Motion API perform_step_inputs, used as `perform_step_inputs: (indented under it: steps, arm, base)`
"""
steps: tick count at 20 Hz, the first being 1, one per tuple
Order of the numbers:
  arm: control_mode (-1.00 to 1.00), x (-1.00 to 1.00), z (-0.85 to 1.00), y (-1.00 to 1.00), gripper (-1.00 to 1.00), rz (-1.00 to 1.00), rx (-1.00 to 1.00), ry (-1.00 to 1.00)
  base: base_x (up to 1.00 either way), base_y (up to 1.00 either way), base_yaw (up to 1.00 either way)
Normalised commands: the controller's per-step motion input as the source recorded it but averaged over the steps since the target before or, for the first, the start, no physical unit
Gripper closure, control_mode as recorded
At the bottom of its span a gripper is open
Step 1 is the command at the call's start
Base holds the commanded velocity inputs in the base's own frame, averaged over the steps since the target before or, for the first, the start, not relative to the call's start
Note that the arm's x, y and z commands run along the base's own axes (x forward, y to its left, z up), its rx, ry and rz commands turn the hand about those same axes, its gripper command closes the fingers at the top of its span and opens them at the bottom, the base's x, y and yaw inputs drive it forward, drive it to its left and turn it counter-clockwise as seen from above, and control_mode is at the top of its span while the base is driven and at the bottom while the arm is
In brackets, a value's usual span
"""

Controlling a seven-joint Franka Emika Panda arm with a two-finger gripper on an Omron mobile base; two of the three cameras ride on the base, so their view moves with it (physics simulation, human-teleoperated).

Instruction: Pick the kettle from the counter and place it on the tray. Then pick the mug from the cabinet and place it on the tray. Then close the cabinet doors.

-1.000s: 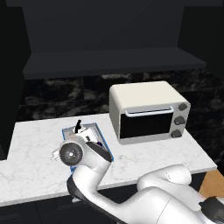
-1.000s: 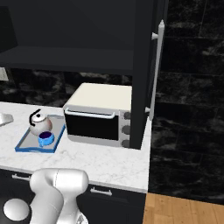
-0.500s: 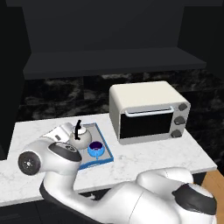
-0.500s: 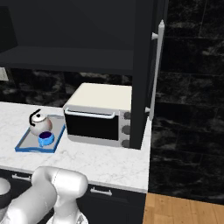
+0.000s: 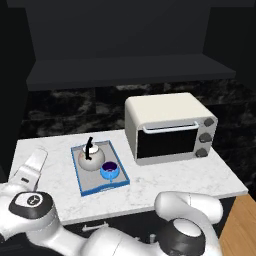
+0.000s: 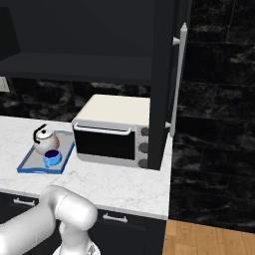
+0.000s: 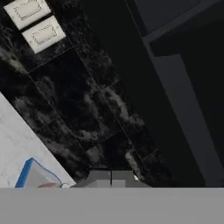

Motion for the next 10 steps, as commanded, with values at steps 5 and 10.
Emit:
perform_step_inputs:
  steps: [5, 10]
  arm:
    - [-1.0, 0.0, 0.41, 0.7, 1.0, 0.0, -0.23, -0.33]
    - [-1.0, 0.0, 0.22, 0.41, 1.0, 0.0, -0.24, -0.13]
  base:
    - [0.0, 0.0, 0.0]
    - [0.0, 0.0, 0.0]
